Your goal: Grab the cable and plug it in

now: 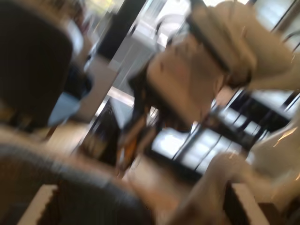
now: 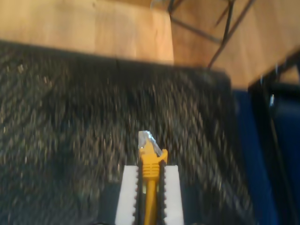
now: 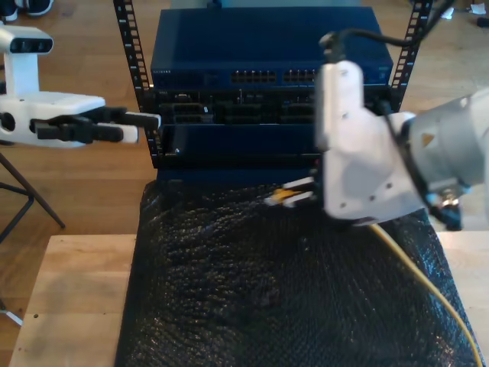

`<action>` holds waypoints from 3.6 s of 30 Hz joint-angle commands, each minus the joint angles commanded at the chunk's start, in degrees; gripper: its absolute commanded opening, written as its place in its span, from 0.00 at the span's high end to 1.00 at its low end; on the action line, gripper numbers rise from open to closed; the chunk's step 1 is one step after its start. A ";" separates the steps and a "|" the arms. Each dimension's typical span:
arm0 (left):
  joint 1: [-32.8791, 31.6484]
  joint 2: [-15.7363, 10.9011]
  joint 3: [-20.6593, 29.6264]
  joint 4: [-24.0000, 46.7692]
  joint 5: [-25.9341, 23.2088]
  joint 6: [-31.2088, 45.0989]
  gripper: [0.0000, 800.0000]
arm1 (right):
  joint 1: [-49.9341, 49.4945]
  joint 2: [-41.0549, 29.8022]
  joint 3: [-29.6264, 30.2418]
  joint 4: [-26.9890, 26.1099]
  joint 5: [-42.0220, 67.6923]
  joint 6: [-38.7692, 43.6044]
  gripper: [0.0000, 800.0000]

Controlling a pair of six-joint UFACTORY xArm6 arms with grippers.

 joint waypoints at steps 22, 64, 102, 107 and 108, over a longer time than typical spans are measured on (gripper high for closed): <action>8.88 -9.76 -0.18 38.68 -4.92 21.80 0.00 | -3.08 11.52 -2.20 -18.29 0.70 9.76 1.00; 37.98 -24.97 43.52 68.13 -25.85 68.22 0.00 | -4.04 18.64 -3.52 -28.92 0.18 14.24 1.00; 52.57 -26.81 59.16 68.48 -49.67 91.16 0.00 | 0.62 14.95 -0.44 -38.77 -13.89 14.51 1.00; 52.57 -25.58 60.57 68.57 -51.78 90.73 0.00 | 0.53 12.04 2.81 -41.85 -19.69 14.59 1.00; 52.66 -25.58 60.48 68.57 -51.87 90.73 0.00 | 0.62 11.16 3.60 -42.20 -20.40 14.59 1.00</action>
